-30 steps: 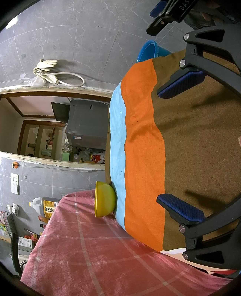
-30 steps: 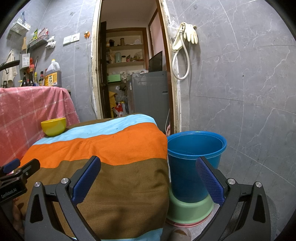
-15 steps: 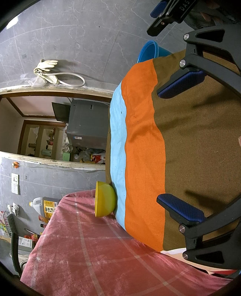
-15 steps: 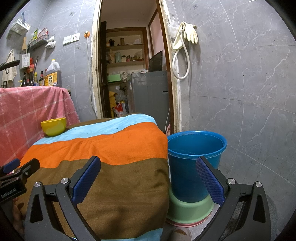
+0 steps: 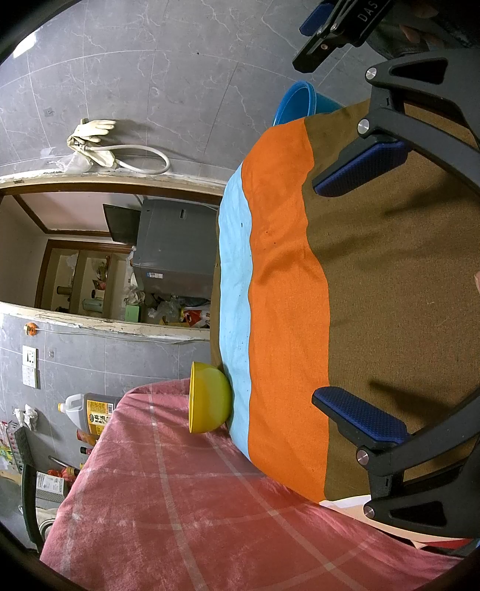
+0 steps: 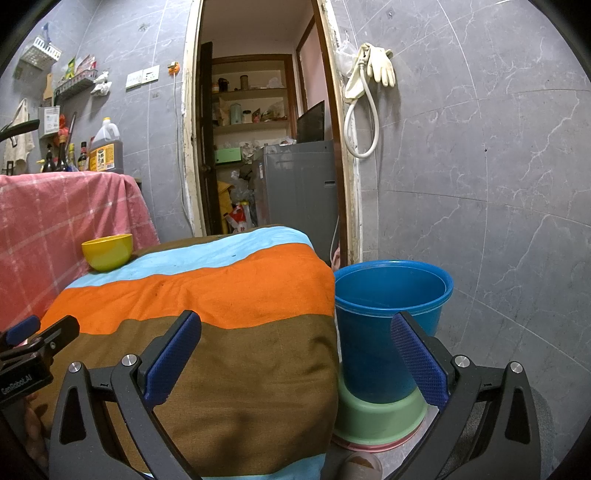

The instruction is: Collect trash

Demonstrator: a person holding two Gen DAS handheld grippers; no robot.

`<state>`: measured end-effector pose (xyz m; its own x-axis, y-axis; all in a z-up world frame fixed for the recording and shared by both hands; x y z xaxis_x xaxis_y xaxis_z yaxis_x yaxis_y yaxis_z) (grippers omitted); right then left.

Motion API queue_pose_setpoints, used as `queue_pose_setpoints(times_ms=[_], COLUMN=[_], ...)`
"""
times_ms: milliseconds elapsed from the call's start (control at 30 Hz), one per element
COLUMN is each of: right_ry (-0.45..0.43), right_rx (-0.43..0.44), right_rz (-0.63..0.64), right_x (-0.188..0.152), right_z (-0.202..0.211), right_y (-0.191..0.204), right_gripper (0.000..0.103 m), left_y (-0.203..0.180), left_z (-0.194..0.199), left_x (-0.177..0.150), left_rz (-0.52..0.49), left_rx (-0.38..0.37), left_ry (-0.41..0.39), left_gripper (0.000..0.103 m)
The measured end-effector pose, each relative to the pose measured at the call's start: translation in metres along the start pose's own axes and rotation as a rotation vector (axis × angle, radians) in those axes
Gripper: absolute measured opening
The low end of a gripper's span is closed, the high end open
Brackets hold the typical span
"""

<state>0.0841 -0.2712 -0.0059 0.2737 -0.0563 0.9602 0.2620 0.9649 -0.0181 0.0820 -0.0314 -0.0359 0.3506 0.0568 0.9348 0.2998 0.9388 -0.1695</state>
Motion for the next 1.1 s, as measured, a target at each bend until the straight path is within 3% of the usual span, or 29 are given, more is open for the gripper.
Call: queue_pose_setpoints(times_ms=[400,1100], right_ry=[0.0,-0.001], right_rx=[0.0,0.0], right_rz=[0.0,-0.001], right_x=[0.0,-0.001], right_z=[0.0,0.001], right_y=[0.0,0.001], right_gripper=[0.103,0.103], left_y=[-0.001,-0.007], left_z=[0.0,0.018], left_x=[0.001,0.008], left_rz=[0.001,0.009], left_rx=[-0.002,0.013], left_ry=[-0.002,-0.085], left_gripper=[0.101,0.101])
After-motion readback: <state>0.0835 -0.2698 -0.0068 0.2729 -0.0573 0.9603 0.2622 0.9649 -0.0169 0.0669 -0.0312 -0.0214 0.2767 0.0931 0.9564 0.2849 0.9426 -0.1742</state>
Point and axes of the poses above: each gripper's, at about its wrist camera, not at the fingertips, and z roughly against the way its jaws point, y to its left, x to its top, the point moved 8 cm from there along -z, roughly the way its jaws point, and after that the axes turned 12 degrees about -x, right-handed, at the moved point
